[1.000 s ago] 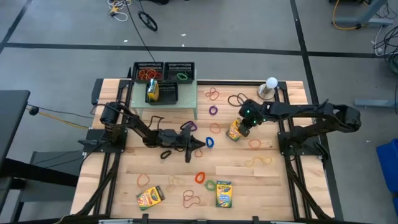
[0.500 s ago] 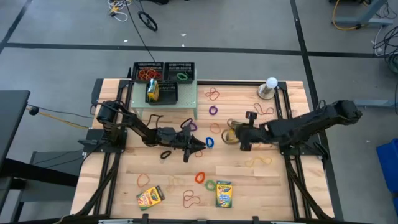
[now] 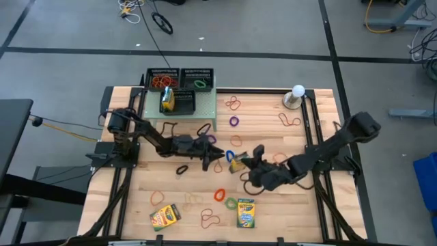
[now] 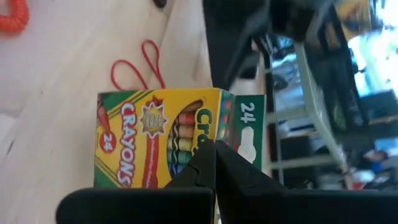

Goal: Pick & Place Office Desk Supplies
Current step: Put the crayon box into the bottom black bin on the shelf

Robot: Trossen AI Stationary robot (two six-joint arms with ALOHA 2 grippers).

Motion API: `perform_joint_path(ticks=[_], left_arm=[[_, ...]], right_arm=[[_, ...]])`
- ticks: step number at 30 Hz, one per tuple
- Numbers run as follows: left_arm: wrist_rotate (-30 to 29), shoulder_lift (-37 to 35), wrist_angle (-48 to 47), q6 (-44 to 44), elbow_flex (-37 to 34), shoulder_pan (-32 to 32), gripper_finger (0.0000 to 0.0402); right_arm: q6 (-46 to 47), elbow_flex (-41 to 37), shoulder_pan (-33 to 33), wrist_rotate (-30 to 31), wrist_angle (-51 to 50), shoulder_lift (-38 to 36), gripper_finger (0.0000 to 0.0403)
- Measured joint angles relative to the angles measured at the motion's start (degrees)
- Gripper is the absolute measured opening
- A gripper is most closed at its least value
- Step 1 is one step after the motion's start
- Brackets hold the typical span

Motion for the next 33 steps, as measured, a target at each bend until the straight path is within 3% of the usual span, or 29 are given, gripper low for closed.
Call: perform_joint_path(ticks=[8, 12, 20, 33], left_arm=[[0.0, 0.0, -2.2, 1.0, 0.0, 0.6, 0.0115], [0.0, 0.0, -2.4, 1.3, 0.0, 0.5, 0.0115], [0.0, 0.0, -2.6, 1.4, 0.0, 0.5, 0.0115], [1.0, 0.0, -2.3, 3.8, 0.0, 0.5, 0.0115]], right_arm=[[-16.0, 0.0, 0.6, 3.2, 14.1, 9.5, 0.0000], [-19.6, 0.1, 1.1, 3.3, 17.3, 12.7, 0.0000], [-19.3, 0.2, 2.1, 3.6, 19.9, 14.7, 0.0006], [-12.5, 0.0, 2.5, 2.3, 21.9, 14.9, 0.0099]])
